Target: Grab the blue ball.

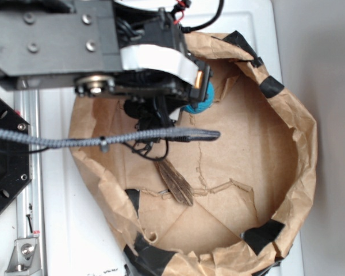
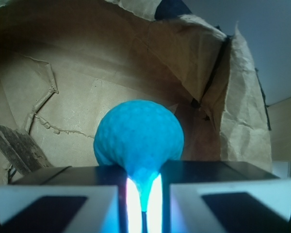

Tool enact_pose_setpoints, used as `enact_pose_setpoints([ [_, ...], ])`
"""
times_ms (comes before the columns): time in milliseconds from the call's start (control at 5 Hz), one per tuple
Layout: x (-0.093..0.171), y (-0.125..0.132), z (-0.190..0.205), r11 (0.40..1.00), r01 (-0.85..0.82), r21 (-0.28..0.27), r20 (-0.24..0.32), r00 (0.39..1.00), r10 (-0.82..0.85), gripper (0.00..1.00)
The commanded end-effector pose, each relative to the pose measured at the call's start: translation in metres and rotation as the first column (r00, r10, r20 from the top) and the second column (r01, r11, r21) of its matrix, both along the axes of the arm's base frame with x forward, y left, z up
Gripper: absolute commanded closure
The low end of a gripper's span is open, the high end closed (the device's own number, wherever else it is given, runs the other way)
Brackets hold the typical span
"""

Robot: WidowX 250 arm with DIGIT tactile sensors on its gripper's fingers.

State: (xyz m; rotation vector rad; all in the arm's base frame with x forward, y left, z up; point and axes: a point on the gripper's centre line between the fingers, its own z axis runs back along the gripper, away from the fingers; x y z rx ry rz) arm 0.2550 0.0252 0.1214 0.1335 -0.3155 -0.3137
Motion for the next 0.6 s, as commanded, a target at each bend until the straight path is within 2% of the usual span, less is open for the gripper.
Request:
enact_pose_setpoints([
  [0, -0.011, -0.035, 0.036, 0.957, -0.287, 0.037, -0.253, 0.924, 0.286, 1.00],
  [200, -0.010, -0.048, 0.039, 0.850, -0.525, 0.040, -0.070, 0.847, 0.526, 1.00],
  [400, -0.009, -0.050, 0.040, 0.839, -0.543, 0.043, -0.075, 0.836, 0.544, 1.00],
])
